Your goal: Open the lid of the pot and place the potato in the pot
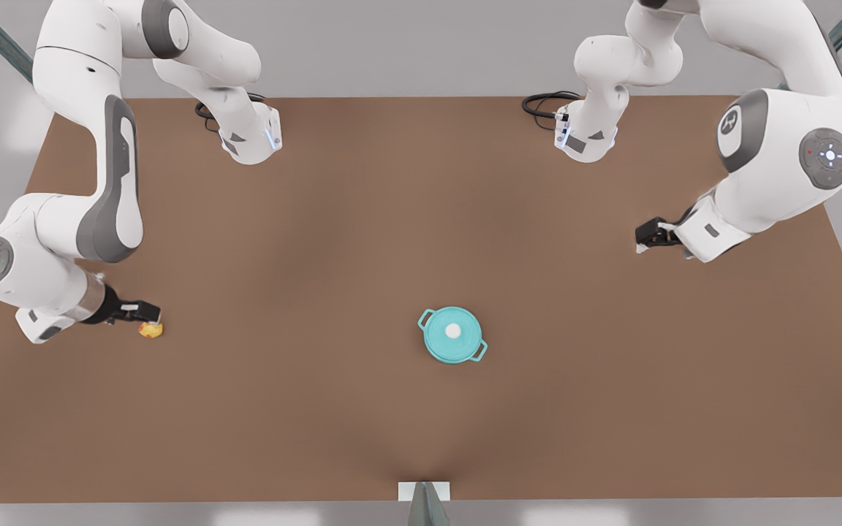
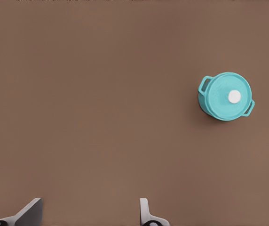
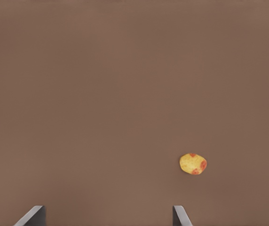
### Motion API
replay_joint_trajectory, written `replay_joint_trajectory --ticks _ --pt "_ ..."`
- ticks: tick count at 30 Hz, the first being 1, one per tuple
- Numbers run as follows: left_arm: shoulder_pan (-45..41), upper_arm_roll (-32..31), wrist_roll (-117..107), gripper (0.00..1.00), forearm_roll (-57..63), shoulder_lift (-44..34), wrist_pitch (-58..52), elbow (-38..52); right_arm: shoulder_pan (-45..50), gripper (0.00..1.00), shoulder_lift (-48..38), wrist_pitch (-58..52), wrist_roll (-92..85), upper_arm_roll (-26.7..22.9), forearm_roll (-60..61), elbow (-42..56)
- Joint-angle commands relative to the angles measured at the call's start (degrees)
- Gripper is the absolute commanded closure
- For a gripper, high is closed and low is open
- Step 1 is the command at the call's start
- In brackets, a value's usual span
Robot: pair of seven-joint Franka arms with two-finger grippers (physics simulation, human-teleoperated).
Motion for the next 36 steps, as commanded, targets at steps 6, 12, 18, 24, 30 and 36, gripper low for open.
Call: replay_joint_trajectory --ticks 6,12,18,24,30,36 --pt "-19.3 -1.6 -20.6 0.00 1.7 3.7 4.8 -0.4 0.5 0.00 0.1 -2.3 -53.3 0.5 -5.6 2.3" --pt "-33.2 -1.5 -55.9 0.00 4.0 25.3 22.5 7.0 4.4 0.00 2.8 -0.9 -76.6 0.6 -9.0 4.4" --pt "-32.8 0.0 -54.0 0.00 7.2 37.1 29.8 14.6 1.7 0.00 5.2 21.4 -77.0 0.6 -4.9 -8.6" --pt "-32.0 0.1 -51.6 0.00 7.2 40.0 33.6 15.1 -1.5 0.00 6.0 40.5 -86.5 0.6 0.7 -17.8" --pt "-31.9 0.7 -50.4 0.00 7.2 41.9 36.5 15.1 -5.4 0.00 8.3 43.9 -88.9 0.7 0.6 -17.7" --pt "-32.0 0.6 -50.5 0.00 7.2 43.2 37.3 15.1 -7.2 0.00 8.0 43.5 -94.1 1.1 0.8 -23.2"
